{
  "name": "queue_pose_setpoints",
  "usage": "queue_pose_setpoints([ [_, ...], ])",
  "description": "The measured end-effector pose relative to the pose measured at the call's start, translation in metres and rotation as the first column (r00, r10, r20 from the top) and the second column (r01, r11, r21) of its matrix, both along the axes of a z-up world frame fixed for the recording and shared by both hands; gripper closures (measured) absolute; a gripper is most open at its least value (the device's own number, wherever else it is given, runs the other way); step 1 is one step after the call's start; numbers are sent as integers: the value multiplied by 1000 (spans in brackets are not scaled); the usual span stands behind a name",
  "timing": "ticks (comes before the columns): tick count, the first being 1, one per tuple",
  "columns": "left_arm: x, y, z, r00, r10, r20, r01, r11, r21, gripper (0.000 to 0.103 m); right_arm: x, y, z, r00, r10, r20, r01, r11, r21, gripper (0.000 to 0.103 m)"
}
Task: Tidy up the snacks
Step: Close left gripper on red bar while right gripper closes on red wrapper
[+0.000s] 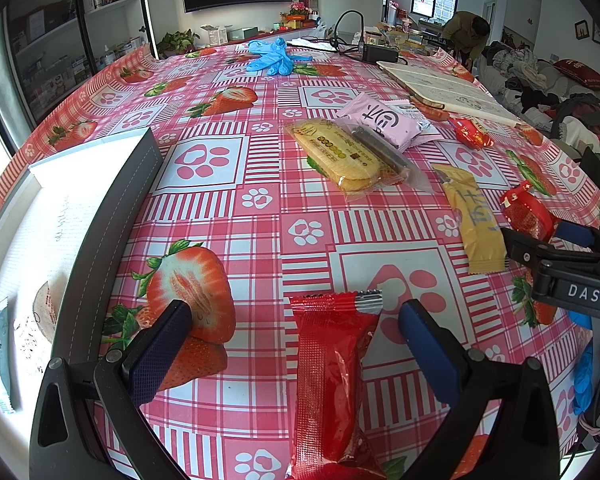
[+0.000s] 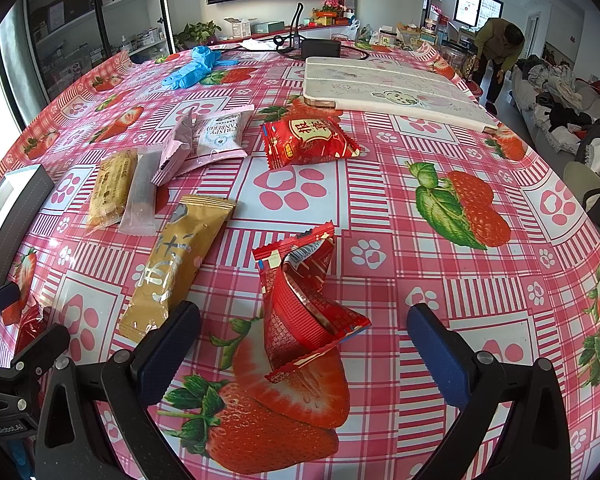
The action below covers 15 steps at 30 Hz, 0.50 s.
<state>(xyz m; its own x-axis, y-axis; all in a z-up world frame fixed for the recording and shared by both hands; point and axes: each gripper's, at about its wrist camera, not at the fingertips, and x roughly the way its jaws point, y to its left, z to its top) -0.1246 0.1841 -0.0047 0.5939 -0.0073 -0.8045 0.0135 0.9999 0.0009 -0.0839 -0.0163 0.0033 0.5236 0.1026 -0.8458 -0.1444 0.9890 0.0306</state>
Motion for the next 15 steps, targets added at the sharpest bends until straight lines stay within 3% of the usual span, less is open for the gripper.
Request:
queue_pose_setpoints([
  [7,1,1,2,1000,-3,-17,3,1000,4,0,5,-1,1,999,20,-31,-21,1000,-6,0],
  [11,8,-4,5,996,-30,-80,30,1000,4,4,24,2,4,985,56,-164,-60,998,-20,0],
  [13,8,-10,8,992,-63,-107,64,998,8,14,31,3,4,977,65,-203,-72,997,-28,1],
  [15,7,-16,12,987,-102,-124,104,995,5,33,34,4,7,971,71,-226,-80,996,-31,10],
])
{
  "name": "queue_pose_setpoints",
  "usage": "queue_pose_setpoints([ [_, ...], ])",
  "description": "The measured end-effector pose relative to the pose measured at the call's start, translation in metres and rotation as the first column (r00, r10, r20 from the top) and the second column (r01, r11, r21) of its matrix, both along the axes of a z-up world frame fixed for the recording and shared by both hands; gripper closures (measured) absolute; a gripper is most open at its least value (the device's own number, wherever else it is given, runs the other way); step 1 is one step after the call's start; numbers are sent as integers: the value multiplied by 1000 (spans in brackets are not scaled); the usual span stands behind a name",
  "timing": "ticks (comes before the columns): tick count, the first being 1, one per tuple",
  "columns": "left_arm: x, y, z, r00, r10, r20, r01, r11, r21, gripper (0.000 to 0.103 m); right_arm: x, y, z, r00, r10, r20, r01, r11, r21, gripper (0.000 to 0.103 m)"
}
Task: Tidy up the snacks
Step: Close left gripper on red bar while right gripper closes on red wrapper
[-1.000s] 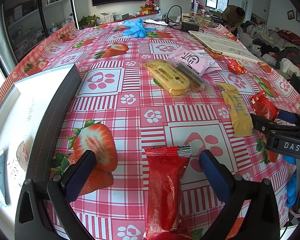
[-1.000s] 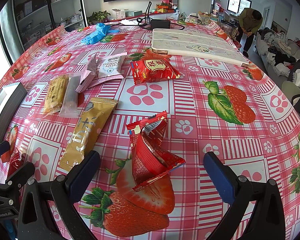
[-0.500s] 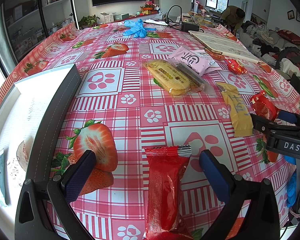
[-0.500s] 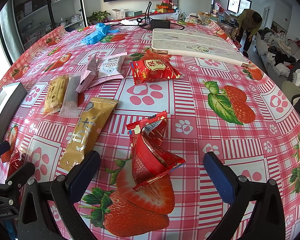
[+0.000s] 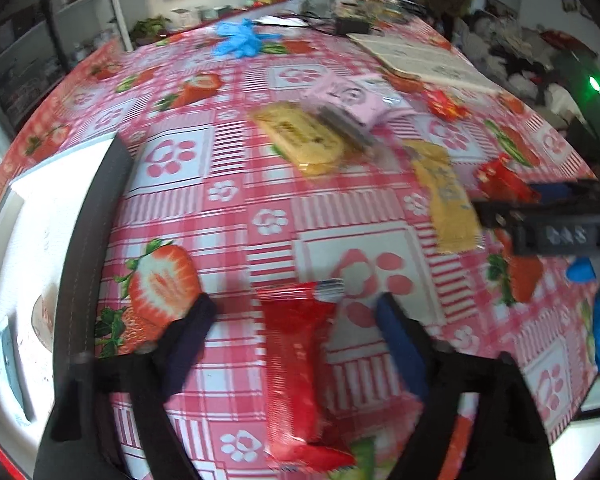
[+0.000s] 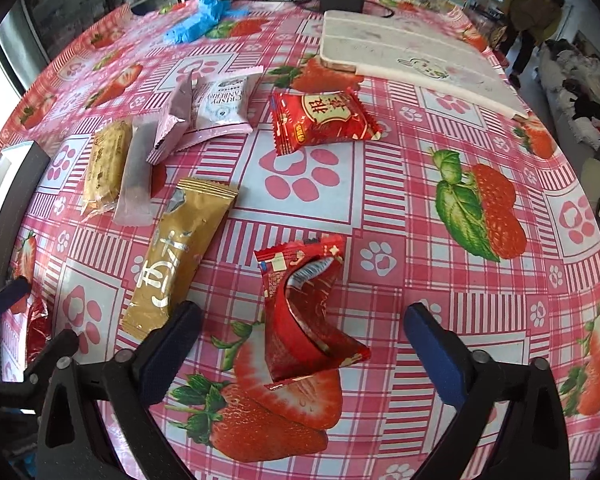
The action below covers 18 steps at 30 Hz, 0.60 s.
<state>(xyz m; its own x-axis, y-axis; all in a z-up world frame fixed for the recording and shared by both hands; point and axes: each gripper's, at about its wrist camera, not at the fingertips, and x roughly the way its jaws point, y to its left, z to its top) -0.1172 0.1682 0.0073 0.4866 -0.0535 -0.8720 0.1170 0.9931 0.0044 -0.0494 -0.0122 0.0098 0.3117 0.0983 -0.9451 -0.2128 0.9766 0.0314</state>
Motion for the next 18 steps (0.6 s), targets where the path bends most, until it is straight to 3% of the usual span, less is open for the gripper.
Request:
queue_pose_setpoints([
  [1,0,-3,2,1000,-18,-6,18,1000,0,39,0,0,2,1000,-2,-2,2,1000,0,23],
  [2,-1,-6,3,999,-33,-10,33,999,-3,54,0,-2,6,1000,-10,-6,10,1000,3,43],
  [3,-3,-11,4,999,-53,-14,53,999,-3,62,0,-3,9,1000,-16,-8,16,1000,5,55],
  [4,-4,-13,4,998,-61,-20,61,998,-1,62,0,-5,10,1000,-22,-12,22,1000,12,66],
  [11,-30,-10,7,997,-76,-18,75,996,-51,63,-29,-31,13,994,-80,-78,94,975,199,71],
  [18,-48,7,36,998,-44,36,46,996,-71,63,-53,-30,28,995,-71,-65,85,965,248,72],
])
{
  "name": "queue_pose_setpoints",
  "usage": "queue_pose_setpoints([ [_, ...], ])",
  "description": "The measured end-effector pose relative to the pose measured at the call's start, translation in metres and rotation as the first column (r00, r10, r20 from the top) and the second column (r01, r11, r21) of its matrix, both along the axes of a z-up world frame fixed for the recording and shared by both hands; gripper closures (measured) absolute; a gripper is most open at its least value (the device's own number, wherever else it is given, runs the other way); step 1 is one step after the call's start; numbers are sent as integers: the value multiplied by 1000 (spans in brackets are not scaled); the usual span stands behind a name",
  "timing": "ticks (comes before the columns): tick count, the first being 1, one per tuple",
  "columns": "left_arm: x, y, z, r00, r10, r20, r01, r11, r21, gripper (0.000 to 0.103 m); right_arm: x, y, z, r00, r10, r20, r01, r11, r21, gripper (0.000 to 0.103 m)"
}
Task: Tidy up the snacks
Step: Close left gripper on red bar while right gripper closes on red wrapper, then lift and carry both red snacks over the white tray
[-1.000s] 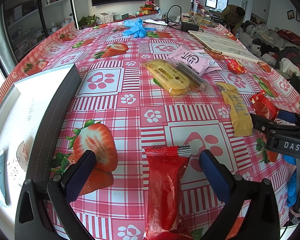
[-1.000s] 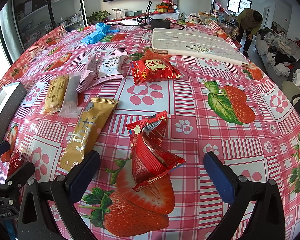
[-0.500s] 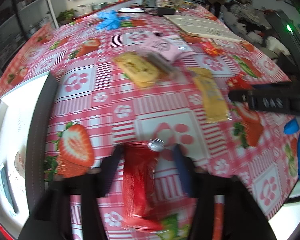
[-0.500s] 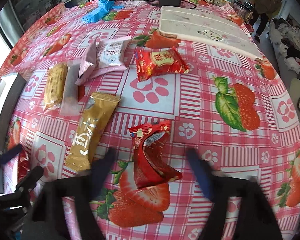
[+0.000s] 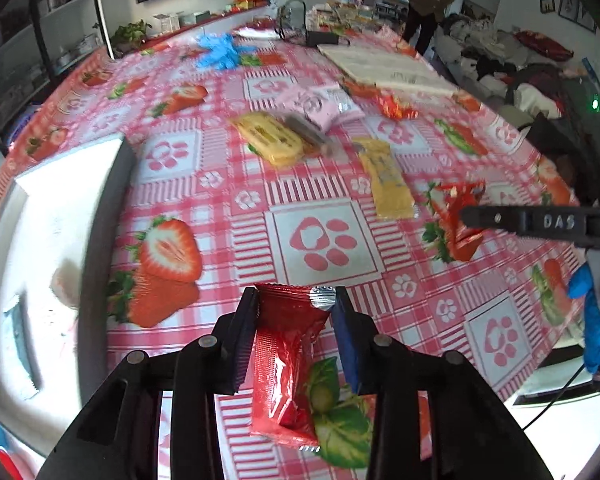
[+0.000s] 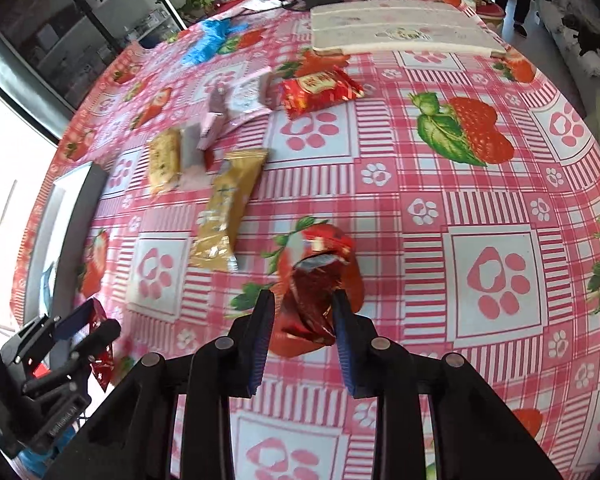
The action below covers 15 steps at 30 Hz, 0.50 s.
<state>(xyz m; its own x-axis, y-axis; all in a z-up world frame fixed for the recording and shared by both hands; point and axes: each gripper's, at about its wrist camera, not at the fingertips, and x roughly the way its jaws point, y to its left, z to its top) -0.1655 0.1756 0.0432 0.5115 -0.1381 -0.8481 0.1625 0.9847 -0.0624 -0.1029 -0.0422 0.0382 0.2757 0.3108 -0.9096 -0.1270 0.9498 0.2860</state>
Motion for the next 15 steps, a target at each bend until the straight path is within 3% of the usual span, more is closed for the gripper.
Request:
queue_pose_setpoints([
  [4,-8,13,21,999,12,51,-12,1000,-1,65,-4,9,15,1000,16,26,-17,1000,19,72],
  [6,-10,21,27,998,30,55,-29,1000,-5,65,-2,16,16,999,26,20,-25,999,-28,71],
  [7,-11,26,30,998,40,58,-39,999,-13,70,1,17,12,1000,16,11,-15,998,-55,66],
  [8,-12,31,32,997,48,61,-47,999,-20,73,2,15,8,1000,-4,4,4,997,-80,42],
  [10,-14,37,32,996,59,61,-57,998,-29,74,6,10,1,998,-66,-6,65,990,-125,18],
  [15,-10,37,18,998,67,17,-66,998,-24,74,12,6,-14,992,-124,-37,117,983,-143,18],
])
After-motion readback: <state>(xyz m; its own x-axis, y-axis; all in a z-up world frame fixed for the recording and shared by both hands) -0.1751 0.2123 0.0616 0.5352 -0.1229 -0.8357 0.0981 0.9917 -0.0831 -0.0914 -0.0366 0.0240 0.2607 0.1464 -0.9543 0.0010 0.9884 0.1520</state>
